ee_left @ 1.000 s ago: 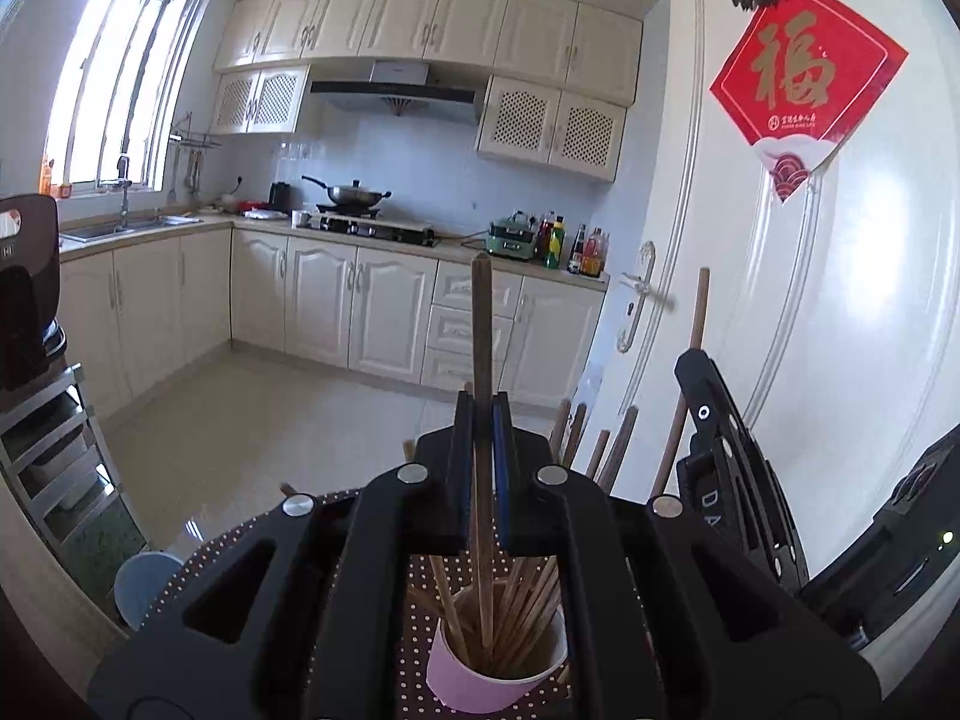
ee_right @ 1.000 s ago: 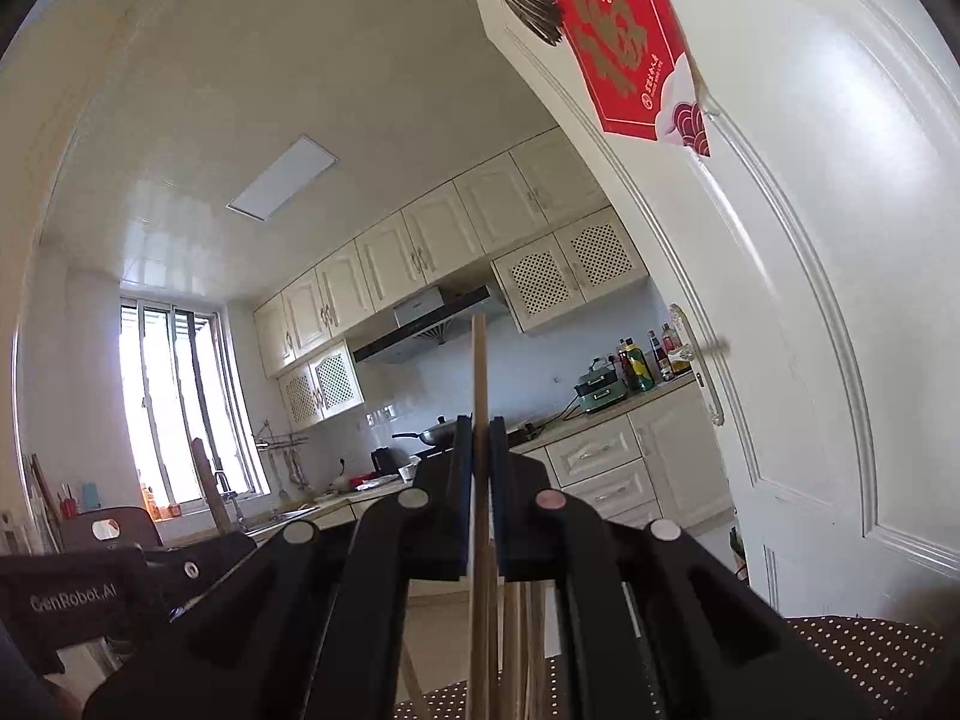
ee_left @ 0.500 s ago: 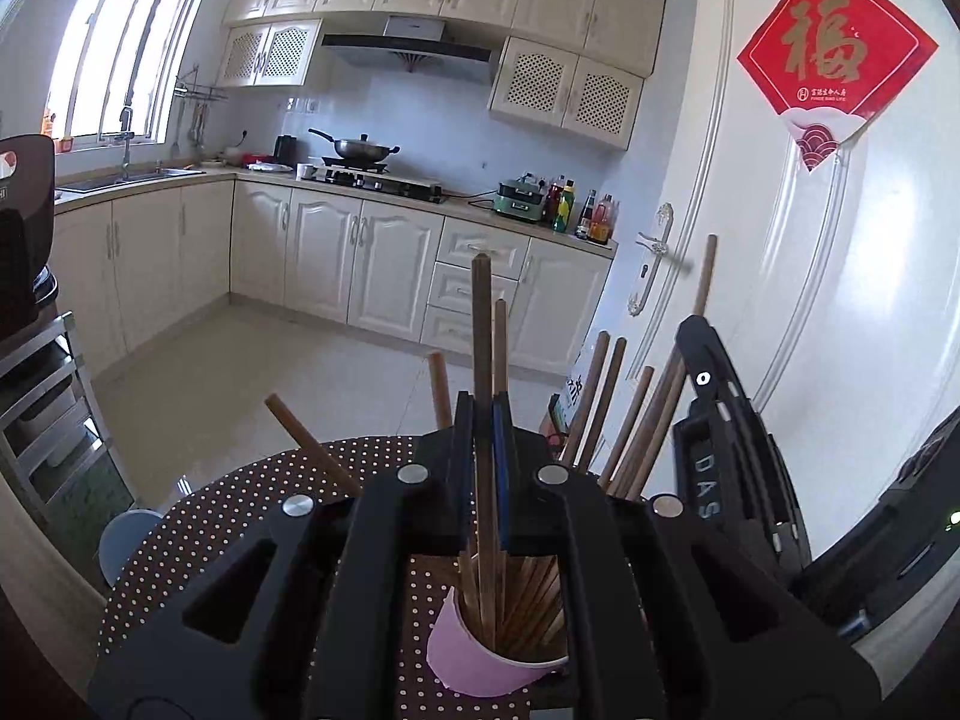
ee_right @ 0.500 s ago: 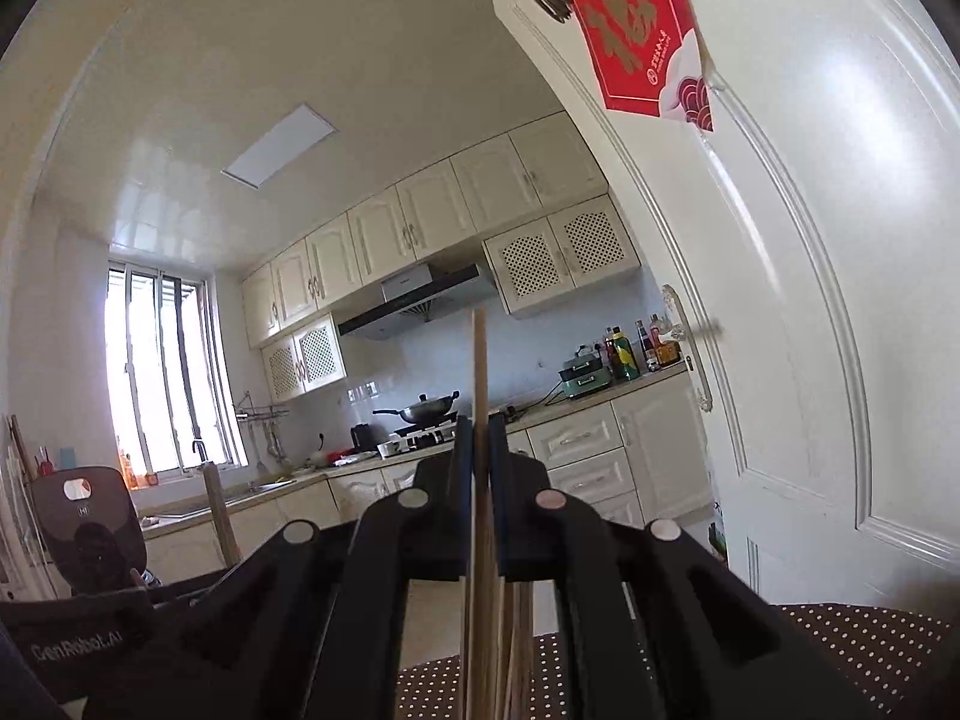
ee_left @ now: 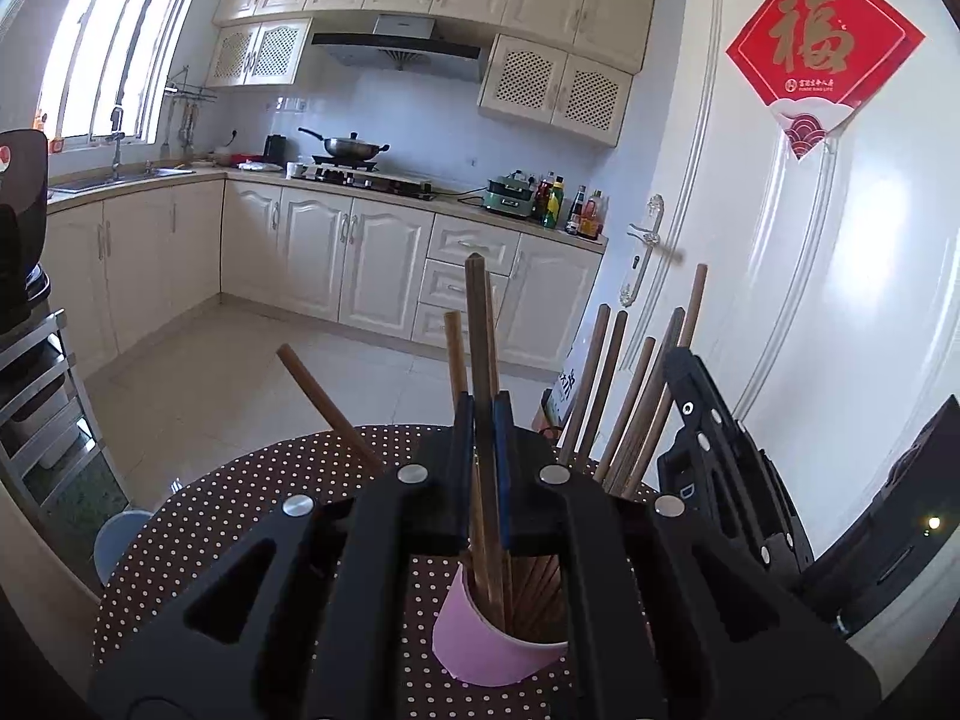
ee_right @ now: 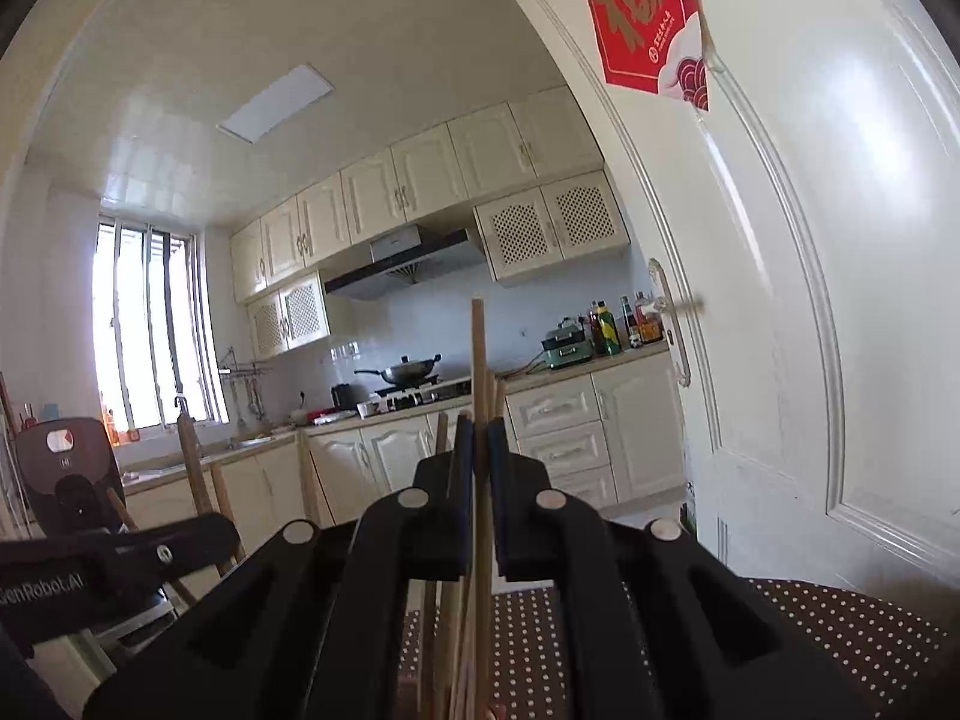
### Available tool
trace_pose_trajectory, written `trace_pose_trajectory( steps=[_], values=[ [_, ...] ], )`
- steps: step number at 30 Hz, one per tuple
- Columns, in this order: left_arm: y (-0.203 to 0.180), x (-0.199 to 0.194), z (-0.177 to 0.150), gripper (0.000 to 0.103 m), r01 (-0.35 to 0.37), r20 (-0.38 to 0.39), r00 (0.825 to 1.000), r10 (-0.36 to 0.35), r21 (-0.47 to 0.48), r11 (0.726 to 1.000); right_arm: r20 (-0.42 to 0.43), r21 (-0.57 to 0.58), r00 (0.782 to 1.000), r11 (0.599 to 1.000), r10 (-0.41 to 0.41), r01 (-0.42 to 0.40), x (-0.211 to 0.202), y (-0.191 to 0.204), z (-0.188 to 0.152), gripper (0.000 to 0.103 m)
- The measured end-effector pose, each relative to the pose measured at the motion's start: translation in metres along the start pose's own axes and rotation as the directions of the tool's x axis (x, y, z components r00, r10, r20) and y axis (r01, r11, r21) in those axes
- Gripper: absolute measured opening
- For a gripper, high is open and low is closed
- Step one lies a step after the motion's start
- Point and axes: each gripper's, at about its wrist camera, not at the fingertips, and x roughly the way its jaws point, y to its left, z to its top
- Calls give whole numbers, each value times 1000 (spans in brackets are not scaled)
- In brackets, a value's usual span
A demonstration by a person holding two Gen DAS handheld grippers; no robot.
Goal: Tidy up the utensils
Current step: 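Open both tools to release the chopsticks inside the cup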
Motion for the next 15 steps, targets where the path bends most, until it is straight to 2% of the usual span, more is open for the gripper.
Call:
trace_pose_trajectory(
  steps=[4, 5, 6, 8, 9, 10, 15],
  values=[
    [0, -7, -3, 8, -1, 1, 1000, 1, 25, 1000, -52, -15, 998, 1000, 23, -24, -8, -1, -5, 10],
    [-1, -10, -4, 8, 6, -2, 1000, -6, 46, 999, -73, -21, 997, 999, 32, -33, -10, -1, -6, 25],
    [-1, -11, -5, 9, 9, -9, 1000, -9, 58, 998, -91, -23, 995, 999, 36, -38, -14, -3, -6, 51],
    [-3, -15, -8, 20, 14, -32, 999, -11, 87, 996, -103, -12, 994, 999, 41, -42, -22, -7, -5, 68],
    [-4, -18, -11, 33, 13, -41, 999, -9, 101, 995, -110, -2, 993, 999, 51, -51, -27, -9, -3, 69],
    [-4, -22, -13, 42, 3, -39, 999, 1, 108, 994, -123, 3, 991, 998, 56, -56, -32, -12, -1, 70],
    [-5, -42, -23, 47, -16, -49, 999, 22, 119, 993, -183, -13, 981, 998, 60, -64, -60, -21, 11, 83]
  ],
)
